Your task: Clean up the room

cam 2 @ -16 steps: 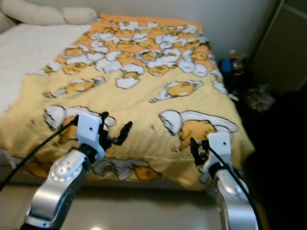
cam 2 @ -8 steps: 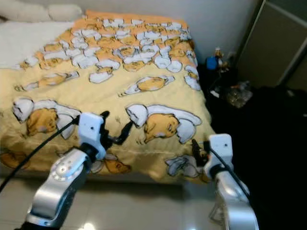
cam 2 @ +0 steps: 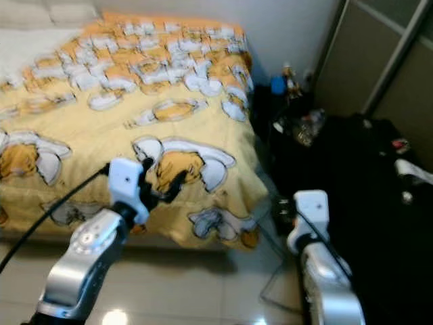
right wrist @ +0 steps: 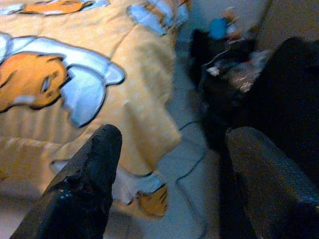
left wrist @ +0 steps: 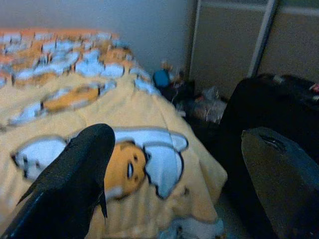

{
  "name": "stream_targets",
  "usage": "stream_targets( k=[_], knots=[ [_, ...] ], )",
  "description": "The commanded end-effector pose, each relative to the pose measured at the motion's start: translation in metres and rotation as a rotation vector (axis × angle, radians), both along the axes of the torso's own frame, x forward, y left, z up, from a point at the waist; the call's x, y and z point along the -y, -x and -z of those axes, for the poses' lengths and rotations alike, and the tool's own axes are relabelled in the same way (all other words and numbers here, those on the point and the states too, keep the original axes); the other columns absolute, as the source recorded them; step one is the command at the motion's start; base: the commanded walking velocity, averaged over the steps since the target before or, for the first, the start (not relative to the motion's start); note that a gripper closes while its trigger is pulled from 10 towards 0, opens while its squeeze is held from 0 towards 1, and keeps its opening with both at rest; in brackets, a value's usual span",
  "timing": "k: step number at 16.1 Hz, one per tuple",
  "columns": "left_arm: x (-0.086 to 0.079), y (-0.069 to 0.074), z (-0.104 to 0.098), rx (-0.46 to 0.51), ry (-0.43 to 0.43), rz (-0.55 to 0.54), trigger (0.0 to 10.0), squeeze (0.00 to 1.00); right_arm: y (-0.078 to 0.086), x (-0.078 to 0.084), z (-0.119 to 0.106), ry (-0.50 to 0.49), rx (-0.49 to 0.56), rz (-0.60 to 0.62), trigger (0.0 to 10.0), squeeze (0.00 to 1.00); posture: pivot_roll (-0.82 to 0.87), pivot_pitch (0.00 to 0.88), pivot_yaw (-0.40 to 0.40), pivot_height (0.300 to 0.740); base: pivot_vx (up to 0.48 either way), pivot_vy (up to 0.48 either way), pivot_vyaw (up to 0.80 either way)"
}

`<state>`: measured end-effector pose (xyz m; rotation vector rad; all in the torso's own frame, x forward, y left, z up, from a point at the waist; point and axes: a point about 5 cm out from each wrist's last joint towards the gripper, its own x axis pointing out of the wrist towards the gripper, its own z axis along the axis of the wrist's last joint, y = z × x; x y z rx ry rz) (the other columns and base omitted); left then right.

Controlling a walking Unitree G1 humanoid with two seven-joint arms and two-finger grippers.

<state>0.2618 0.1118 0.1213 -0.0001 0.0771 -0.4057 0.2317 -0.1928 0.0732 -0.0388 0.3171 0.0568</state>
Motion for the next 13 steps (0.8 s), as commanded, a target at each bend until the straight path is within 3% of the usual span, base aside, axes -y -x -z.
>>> stream_targets(
  k=[1, 13],
  knots=[
    [-0.0021, -0.0019, -0.0012, 0.002, -0.006, -0.002, 10.0, 0.0, -0.0008, -0.0016, -0.0035, -0.024, 0.005, 0.007, 10.0, 0.0, -0.13, 0.0, 0.04, 0.74, 0.0, 0.0, -0.79],
    [-0.0055, -0.0042, -0.0044, 0.016, -0.007, -0.001, 10.0, 0.0, -0.0038, -0.0036, -0.0069, -0.024, -0.005, 0.001, 10.0, 0.0, -0.13, 0.0, 0.025, 0.74, 0.0, 0.0, -0.79]
  ],
)
